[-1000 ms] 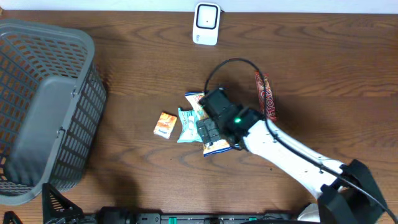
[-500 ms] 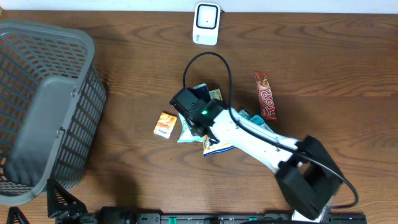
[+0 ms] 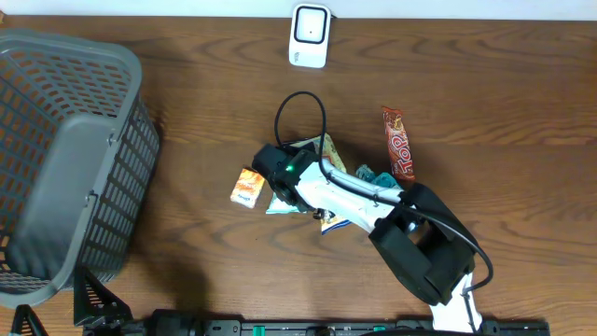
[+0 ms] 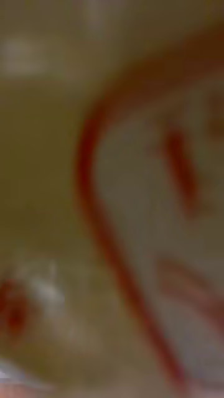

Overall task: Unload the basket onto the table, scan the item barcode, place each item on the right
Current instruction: 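Grasp the yellow snack bag with the right gripper and lift it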

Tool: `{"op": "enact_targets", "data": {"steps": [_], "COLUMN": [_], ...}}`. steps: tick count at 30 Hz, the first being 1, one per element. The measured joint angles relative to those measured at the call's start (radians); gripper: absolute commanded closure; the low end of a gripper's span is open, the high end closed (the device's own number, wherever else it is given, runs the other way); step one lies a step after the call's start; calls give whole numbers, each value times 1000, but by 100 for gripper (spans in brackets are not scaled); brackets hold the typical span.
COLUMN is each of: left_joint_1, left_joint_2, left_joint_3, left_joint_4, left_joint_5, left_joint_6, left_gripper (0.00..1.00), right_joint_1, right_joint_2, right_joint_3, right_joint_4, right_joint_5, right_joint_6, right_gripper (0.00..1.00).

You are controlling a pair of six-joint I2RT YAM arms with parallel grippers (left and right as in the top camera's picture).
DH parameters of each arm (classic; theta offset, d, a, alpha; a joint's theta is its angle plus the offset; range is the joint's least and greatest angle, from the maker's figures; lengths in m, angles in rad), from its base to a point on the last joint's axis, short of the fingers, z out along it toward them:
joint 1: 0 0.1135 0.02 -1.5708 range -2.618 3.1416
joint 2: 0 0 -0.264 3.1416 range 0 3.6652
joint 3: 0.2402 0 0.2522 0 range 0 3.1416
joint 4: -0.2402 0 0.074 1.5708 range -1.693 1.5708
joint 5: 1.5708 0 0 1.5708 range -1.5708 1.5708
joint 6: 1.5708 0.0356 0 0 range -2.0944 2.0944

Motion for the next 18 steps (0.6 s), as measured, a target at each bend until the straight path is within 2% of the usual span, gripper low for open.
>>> {"op": "enact_targets", "data": {"steps": [2, 5, 9, 13, 18], "left_joint_1": [-3, -3, -3, -3, -3], "left_joint_2": [0, 0, 0, 0, 0], "left_joint_3": [0, 0, 0, -10, -13], "left_joint_4": [0, 0, 0, 0, 0], "left_joint_5": [0, 0, 0, 0, 0], "left_joint_6": [2, 2, 2, 2, 2], "left_gripper": [0, 0, 0, 0, 1], "right_joint_1": [0, -3, -36, -101, -238], "right_joint_2": [0, -1, -2, -12, -63], "right_joint_3": [6, 41, 140, 260, 298], "right_joint_4": [-9, -55, -143, -204, -311], "right_joint_5": [15, 24, -103, -374, -880], "right_joint_6": [8, 9, -5, -123, -401], "right_gripper": [91, 99, 99, 99, 99]}}
